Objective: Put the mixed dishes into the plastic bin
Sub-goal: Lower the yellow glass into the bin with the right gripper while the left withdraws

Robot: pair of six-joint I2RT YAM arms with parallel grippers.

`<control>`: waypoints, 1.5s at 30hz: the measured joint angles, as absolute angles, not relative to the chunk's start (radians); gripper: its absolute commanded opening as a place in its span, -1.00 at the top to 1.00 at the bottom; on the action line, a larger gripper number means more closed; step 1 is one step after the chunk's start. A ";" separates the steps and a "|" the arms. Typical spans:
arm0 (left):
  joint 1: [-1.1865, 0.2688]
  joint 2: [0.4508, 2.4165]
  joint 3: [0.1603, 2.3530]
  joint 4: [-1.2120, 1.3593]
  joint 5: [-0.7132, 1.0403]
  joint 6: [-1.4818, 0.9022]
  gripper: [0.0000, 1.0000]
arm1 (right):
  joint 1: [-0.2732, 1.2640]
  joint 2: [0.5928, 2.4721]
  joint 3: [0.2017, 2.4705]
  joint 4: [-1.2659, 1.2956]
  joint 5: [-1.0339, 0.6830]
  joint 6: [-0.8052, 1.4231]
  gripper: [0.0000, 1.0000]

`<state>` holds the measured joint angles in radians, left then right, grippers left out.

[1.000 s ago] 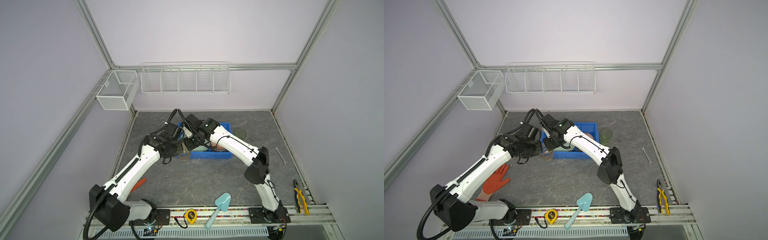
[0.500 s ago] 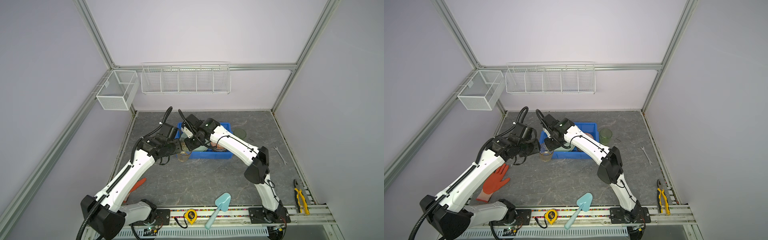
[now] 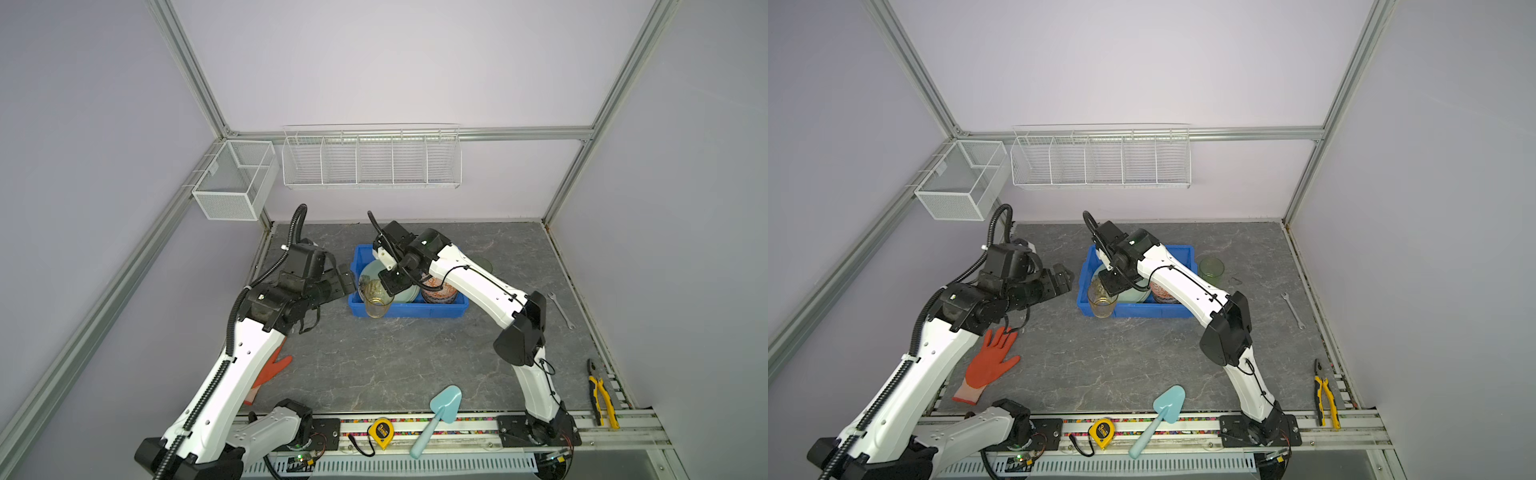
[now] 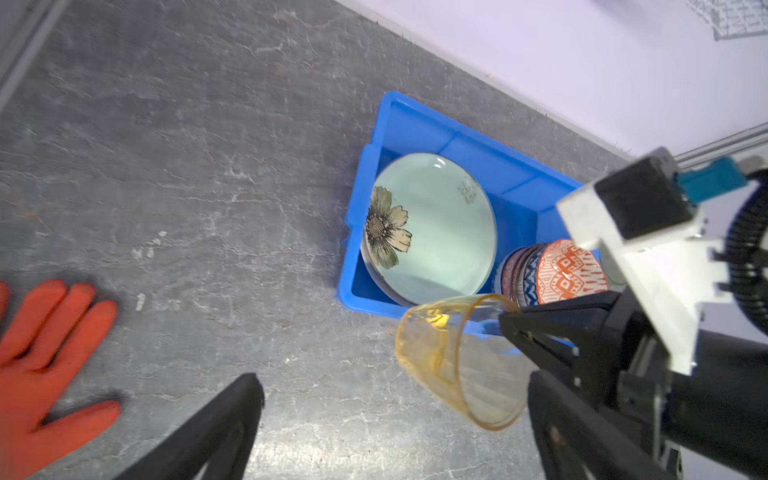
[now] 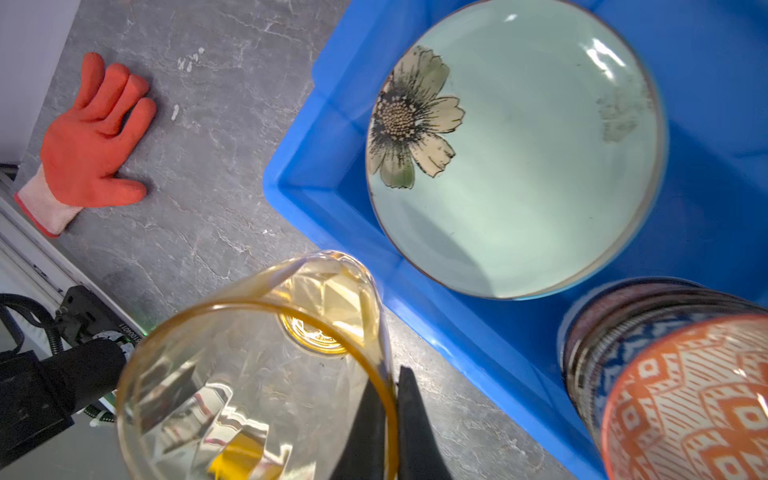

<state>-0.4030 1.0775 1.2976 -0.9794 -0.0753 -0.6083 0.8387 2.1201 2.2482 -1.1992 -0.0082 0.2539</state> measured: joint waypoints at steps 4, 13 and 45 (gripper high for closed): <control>-0.357 1.084 1.301 -0.981 -0.065 -0.581 -0.99 | 0.779 2.073 2.251 -1.209 -0.012 0.254 0.86; -0.349 1.229 1.304 -0.923 0.052 -0.561 -0.99 | 0.643 2.027 2.252 -1.203 -0.016 0.272 0.86; -0.349 1.679 1.518 -0.795 0.249 -0.422 -0.99 | 0.393 2.202 2.299 -1.145 0.029 0.318 0.86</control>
